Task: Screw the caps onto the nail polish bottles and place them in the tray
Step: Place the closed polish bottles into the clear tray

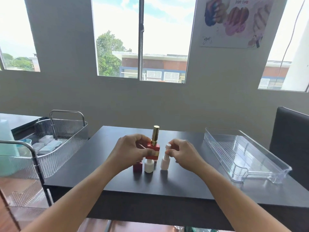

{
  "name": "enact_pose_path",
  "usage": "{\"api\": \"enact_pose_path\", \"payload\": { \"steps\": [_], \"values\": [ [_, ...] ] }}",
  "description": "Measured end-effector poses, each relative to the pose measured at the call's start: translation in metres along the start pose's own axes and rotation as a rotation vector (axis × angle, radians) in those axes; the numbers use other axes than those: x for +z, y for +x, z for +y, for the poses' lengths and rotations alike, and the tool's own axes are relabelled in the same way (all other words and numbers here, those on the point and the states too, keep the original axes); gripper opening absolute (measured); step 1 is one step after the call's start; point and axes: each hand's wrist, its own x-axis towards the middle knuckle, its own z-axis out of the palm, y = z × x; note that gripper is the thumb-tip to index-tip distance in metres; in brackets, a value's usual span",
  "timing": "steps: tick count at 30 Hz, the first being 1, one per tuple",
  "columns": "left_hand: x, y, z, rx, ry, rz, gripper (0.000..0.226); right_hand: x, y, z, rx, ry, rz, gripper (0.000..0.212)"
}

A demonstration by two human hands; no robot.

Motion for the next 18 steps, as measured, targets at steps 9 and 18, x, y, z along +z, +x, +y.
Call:
{"api": "enact_pose_path", "payload": {
  "steps": [9, 18],
  "values": [
    [0.053, 0.043, 0.059, 0.062, -0.084, -0.143, 0.022, -0.111, 0.001, 0.031, 0.028, 0.143, 0.143, 0.014],
    [0.166, 0.141, 0.103, 0.177, -0.066, -0.22, 0.03, -0.23, 0.037, 0.124, 0.192, 0.062, 0.339, 0.013]
  ]
}}
